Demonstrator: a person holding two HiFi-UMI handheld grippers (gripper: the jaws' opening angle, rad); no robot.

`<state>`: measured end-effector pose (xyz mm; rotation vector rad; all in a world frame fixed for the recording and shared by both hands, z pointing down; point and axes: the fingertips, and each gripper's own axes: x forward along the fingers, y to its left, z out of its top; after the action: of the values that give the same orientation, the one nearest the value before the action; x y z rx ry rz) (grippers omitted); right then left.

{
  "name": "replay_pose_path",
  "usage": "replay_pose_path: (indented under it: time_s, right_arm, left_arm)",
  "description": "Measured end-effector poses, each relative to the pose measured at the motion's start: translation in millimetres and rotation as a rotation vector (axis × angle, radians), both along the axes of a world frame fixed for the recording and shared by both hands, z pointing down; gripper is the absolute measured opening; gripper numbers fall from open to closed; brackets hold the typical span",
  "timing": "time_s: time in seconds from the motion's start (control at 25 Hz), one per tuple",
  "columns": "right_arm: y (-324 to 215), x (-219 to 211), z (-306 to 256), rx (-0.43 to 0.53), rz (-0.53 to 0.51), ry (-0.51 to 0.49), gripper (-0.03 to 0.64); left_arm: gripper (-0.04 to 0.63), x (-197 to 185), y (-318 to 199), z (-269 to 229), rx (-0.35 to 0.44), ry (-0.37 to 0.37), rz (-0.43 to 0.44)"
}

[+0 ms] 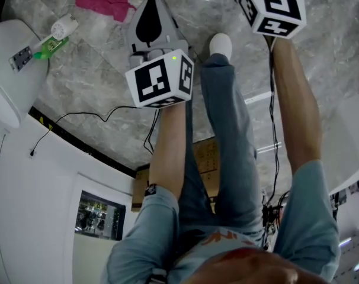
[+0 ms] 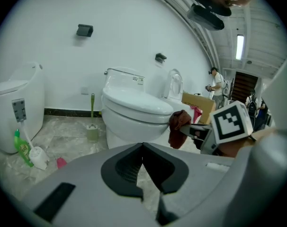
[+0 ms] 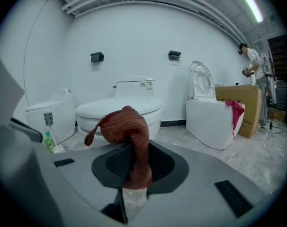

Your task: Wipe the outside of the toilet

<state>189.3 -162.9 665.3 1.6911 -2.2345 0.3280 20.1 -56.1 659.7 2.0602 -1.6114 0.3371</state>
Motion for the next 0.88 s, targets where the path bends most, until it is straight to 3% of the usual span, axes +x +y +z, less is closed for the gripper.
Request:
replay_pose_path:
  time_s: [0.2,0.44,0.72,0.88]
  right_arm:
    - [50,-22,-18,0.017,-0.043,-0.004,0.075]
    - [90,-135,0,0.005,-0.360,0.124,0.077]
    - [58,-200,37,0.007,-0.322,0.114,0.075]
    - [41,-222,55,0.010,-0.329,0.112,0.072]
  left_arm:
    - [-0.005,-26,4,-4,0.004,0.018,-0.063]
    - [-0.005,-77,7,9,0.015,-0.010,-0.134]
    - [-0.005,-128,-10,19,0.032,0.023,-0.205]
    - [-0.005,-132,-16,17,0.055,-0.047,-0.155]
